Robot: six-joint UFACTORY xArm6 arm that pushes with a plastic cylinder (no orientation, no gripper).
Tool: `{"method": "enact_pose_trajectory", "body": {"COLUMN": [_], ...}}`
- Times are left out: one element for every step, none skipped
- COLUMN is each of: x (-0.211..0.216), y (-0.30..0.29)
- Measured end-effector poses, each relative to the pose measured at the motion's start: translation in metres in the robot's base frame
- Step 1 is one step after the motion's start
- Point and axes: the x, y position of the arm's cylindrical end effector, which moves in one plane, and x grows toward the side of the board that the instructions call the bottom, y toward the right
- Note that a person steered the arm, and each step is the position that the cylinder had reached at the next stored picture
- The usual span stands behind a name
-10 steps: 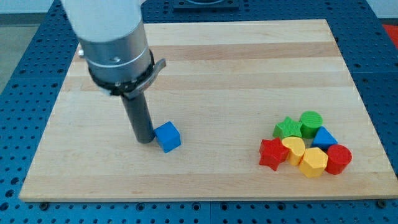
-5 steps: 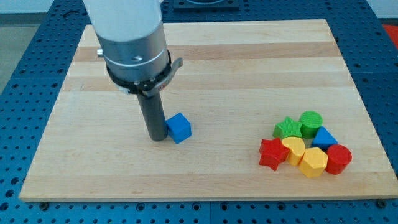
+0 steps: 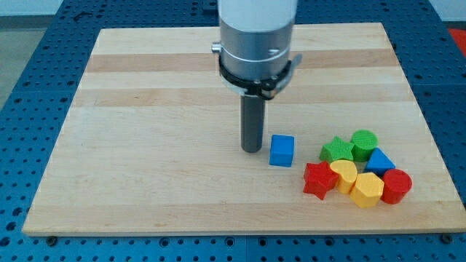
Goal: Slide the blue cube closer to the green star
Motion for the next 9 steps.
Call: {"method": "enact_pose_trajectory", "body": {"x": [-0.007, -0.001, 0.017, 0.019, 0.018, 0.018, 0.018, 0.018, 0.005], "y": [-0.001, 0.005, 0.009, 0.024, 0.043, 0.056, 0.065, 0.074, 0.068]}}
